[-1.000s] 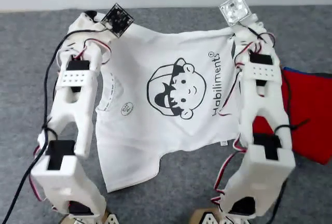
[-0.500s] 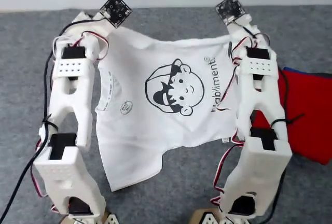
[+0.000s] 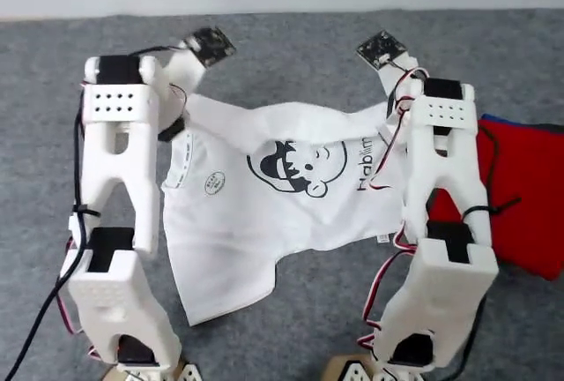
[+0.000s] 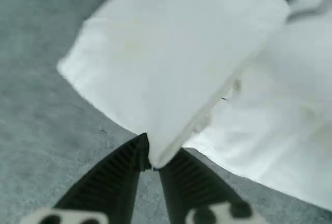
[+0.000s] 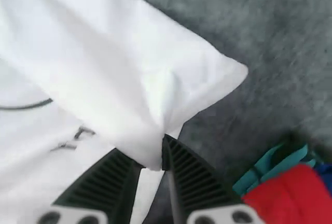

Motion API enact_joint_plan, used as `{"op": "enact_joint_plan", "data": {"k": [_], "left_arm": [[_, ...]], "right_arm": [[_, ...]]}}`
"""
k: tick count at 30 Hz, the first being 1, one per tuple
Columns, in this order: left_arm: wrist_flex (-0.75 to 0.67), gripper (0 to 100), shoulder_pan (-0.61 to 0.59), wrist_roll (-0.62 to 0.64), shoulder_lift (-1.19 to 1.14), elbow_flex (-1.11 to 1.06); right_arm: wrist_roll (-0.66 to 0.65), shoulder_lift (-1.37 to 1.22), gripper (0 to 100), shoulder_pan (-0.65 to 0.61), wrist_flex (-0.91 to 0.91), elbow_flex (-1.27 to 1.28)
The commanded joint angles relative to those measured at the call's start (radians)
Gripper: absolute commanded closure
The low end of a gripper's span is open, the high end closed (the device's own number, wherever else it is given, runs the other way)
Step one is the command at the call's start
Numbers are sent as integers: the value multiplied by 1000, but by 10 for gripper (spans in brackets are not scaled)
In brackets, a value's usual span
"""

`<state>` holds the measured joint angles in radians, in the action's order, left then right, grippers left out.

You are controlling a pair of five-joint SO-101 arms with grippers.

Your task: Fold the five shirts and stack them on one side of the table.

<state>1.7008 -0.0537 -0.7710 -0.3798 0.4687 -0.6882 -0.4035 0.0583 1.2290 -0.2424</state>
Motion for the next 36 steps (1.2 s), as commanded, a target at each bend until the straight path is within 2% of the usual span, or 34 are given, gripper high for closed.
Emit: {"op": "enact_joint_plan", "data": {"k": [1,9,19,23,36], "left_arm": [[55,998,8,-21,34,5],[55,998,31,-146,193,-271],[55,998,109,-158,491,-622],[55,998,123,-176,601,-731],[55,998,112,-330,902,-989]], "right_arm": [[-15,87,987,4,97,-71],[-126,99,987,33,283,-71],[-144,136,987,56,458,-66],[-201,140,987,59,527,-66],[-293,143,987,145,562,-64]]}}
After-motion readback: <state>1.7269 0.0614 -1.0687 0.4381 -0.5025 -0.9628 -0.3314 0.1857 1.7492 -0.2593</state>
